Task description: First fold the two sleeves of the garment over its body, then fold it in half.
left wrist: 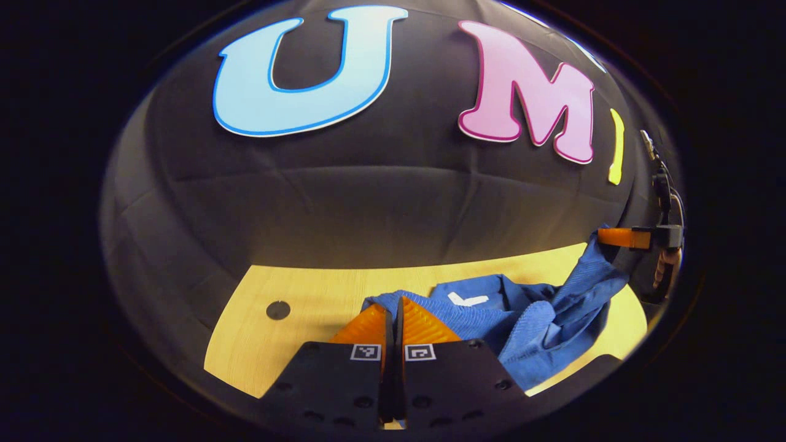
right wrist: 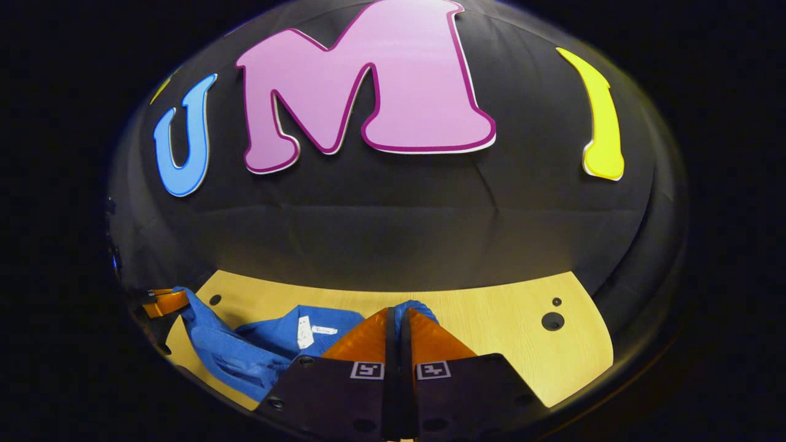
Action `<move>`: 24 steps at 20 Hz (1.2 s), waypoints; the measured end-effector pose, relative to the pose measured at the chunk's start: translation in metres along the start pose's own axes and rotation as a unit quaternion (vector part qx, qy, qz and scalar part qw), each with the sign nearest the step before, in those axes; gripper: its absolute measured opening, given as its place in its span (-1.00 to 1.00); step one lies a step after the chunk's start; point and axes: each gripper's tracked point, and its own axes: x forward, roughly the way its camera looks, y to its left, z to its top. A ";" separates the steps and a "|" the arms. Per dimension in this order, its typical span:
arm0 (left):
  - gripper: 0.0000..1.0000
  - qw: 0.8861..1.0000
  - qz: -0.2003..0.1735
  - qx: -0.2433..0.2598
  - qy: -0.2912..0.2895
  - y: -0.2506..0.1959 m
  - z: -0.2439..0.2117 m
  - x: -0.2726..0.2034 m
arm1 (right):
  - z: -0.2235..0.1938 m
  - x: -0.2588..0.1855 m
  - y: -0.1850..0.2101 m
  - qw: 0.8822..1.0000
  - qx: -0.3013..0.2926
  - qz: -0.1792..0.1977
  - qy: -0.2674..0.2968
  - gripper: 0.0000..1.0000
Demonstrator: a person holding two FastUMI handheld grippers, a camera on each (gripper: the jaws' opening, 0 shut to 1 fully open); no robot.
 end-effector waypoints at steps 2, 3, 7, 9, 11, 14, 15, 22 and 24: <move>-1.00 1.000 0.009 0.003 -0.014 0.007 -0.005 0.032 | -0.012 0.028 -0.005 1.000 0.003 -0.012 0.005 -0.92; -1.00 1.000 0.017 0.006 -0.015 0.011 -0.009 0.043 | -0.020 0.042 -0.007 1.000 0.006 -0.018 0.009 -0.92; -0.68 0.999 0.021 0.007 -0.030 0.014 -0.015 0.070 | -0.039 0.067 -0.022 0.999 -0.011 -0.048 0.014 -0.62; 0.38 0.999 0.037 0.010 -0.022 0.018 -0.019 0.065 | -0.035 0.064 -0.026 0.998 -0.014 -0.054 0.004 -0.19; 0.67 0.998 0.042 -0.006 -0.043 0.019 -0.009 0.053 | -0.025 0.050 -0.026 0.998 -0.015 -0.055 -0.018 0.59; 0.71 0.996 0.047 -0.027 -0.077 0.018 -0.002 0.020 | -0.016 0.018 -0.028 0.997 -0.019 -0.059 -0.054 1.00; 0.71 0.995 0.046 -0.029 -0.088 0.016 0.001 0.006 | -0.014 0.003 -0.026 0.996 -0.021 -0.058 -0.069 1.00; 0.70 0.985 0.022 -0.038 -0.164 -0.014 0.004 -0.110 | -0.022 -0.119 -0.010 0.985 -0.038 -0.055 -0.161 0.99; 0.70 0.983 0.019 -0.036 -0.181 -0.026 0.001 -0.149 | -0.019 -0.159 -0.001 0.980 -0.043 -0.048 -0.187 0.98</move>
